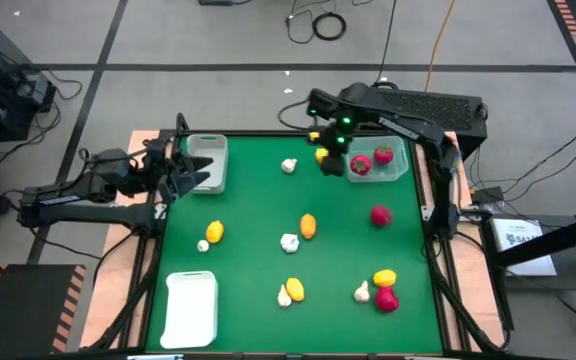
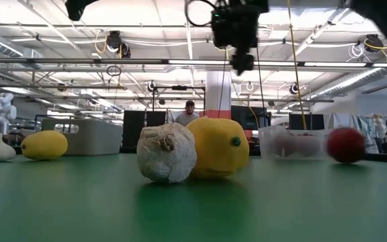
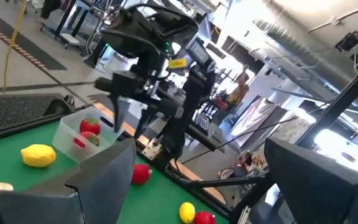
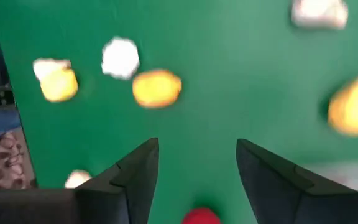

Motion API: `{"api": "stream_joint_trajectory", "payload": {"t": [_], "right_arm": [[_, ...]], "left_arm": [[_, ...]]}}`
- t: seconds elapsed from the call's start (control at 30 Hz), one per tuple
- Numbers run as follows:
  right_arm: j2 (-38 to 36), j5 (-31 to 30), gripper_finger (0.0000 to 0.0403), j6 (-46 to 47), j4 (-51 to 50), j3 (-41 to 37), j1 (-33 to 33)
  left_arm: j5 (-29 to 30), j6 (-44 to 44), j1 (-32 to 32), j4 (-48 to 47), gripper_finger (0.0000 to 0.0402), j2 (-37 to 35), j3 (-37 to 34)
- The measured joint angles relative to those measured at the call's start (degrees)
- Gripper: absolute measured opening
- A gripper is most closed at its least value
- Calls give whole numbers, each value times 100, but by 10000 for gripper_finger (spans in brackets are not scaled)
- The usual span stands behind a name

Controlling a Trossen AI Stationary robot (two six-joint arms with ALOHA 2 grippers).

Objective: Sort produce into baskets
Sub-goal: Put the tomato into the transparent bin

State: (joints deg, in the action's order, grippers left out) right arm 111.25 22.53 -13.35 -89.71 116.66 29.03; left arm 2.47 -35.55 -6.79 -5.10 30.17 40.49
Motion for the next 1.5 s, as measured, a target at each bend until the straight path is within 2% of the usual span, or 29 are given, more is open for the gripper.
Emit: {"api": "stream_joint_trajectory", "payload": {"t": [0.2,0.37,0.47,0.6,0.73,1.03,1.23,1.33,1.5], "right_arm": [[-1804,-45,210,1442,817,-2603,99],[-3349,-516,210,3733,1678,-4634,-174],[-4022,-587,210,4900,1932,-5527,-406],[-4631,-587,210,6100,2020,-6313,-716],[-4862,-567,210,6761,2165,-6641,-1064],[-4689,-217,210,6766,3776,-6642,-1976],[-4402,566,210,6551,4364,-6642,-3079],[-4354,905,210,6912,4515,-6642,-3639],[-4397,1228,210,8215,4486,-6640,-4481]], "left_arm": [[501,536,0,-131,361,2,0],[1027,1316,-33,-206,361,62,0],[1010,1514,-180,-205,361,152,0],[770,1510,-446,-201,361,305,0],[384,1505,-662,-197,361,472,0],[-39,1484,-782,-192,361,737,0],[-55,1484,-782,-190,361,732,0],[-75,1488,-782,-192,361,732,0],[-84,1509,-782,-303,361,732,0]]}}
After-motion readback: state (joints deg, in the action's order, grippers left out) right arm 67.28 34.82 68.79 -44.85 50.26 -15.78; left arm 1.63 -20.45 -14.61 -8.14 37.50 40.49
